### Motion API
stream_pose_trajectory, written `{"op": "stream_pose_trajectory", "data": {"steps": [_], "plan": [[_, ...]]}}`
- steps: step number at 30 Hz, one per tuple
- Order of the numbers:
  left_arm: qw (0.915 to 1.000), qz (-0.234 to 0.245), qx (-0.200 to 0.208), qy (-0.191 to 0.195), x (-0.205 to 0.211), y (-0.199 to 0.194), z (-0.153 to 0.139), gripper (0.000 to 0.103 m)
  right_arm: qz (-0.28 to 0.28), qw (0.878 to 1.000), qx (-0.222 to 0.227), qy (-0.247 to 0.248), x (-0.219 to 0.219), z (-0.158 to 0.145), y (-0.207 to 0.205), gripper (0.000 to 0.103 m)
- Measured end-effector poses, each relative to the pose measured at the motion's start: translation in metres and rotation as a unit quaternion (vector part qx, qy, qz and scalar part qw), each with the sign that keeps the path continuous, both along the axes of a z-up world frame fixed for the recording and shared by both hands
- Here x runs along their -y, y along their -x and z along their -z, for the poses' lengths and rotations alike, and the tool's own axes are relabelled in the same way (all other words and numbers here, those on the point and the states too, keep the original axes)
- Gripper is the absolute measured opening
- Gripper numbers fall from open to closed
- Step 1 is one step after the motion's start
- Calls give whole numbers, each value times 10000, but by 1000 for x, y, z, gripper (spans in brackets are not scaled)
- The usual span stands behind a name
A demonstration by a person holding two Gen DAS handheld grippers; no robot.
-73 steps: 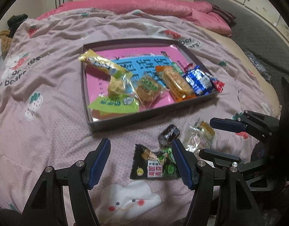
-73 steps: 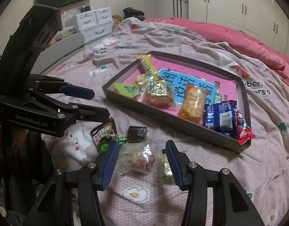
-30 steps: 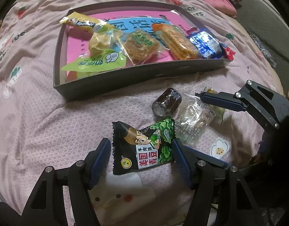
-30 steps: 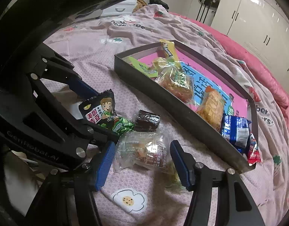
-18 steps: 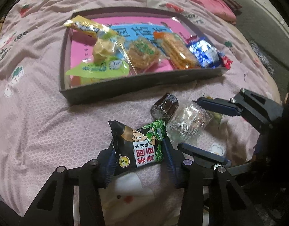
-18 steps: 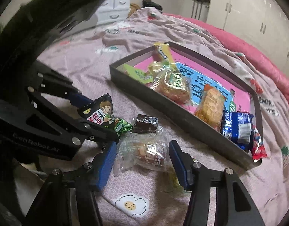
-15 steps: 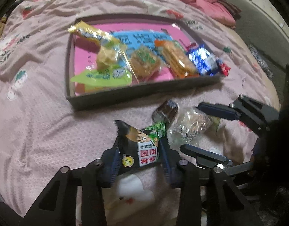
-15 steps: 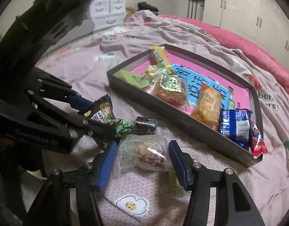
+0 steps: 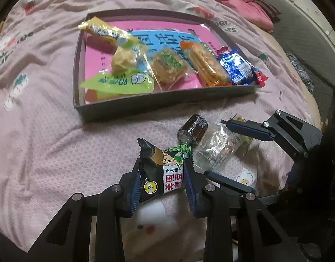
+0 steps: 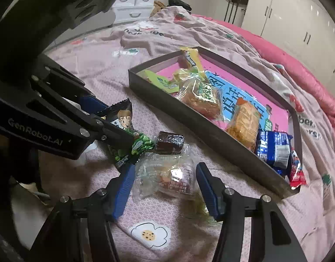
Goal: Organize snacks
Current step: 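Lift the pea packet toward the tray with the left tool while the right tool lifts the candy packet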
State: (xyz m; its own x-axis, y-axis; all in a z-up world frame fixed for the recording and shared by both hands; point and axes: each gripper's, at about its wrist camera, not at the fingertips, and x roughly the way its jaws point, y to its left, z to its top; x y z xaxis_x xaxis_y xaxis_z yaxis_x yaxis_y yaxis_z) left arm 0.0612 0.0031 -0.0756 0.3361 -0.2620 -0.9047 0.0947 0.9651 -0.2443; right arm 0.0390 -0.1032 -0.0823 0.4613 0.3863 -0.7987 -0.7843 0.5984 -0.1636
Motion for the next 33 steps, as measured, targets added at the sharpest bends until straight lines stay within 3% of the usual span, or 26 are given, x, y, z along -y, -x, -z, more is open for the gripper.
{"op": "stream_pose_trajectory", "data": {"steps": [3, 10, 15, 26, 33], "plan": [[10000, 26, 51, -24, 2, 1, -3, 35, -12, 10000, 82, -43, 1, -5, 2, 56], [9991, 5, 391, 154, -4, 3, -23, 34, 376, 9949, -169, -922, 26, -30, -11, 53], [9982, -63, 560, 181, -10, 4, -33, 34, 417, 9948, -176, -908, 27, -29, -13, 53], [9932, -269, 1107, 239, -24, 1, -58, 35, 598, 9880, 116, -1421, 40, -51, -18, 53], [9915, -364, 1218, 281, -29, -4, -63, 35, 694, 9857, 215, -1523, 45, -57, -23, 53]]}}
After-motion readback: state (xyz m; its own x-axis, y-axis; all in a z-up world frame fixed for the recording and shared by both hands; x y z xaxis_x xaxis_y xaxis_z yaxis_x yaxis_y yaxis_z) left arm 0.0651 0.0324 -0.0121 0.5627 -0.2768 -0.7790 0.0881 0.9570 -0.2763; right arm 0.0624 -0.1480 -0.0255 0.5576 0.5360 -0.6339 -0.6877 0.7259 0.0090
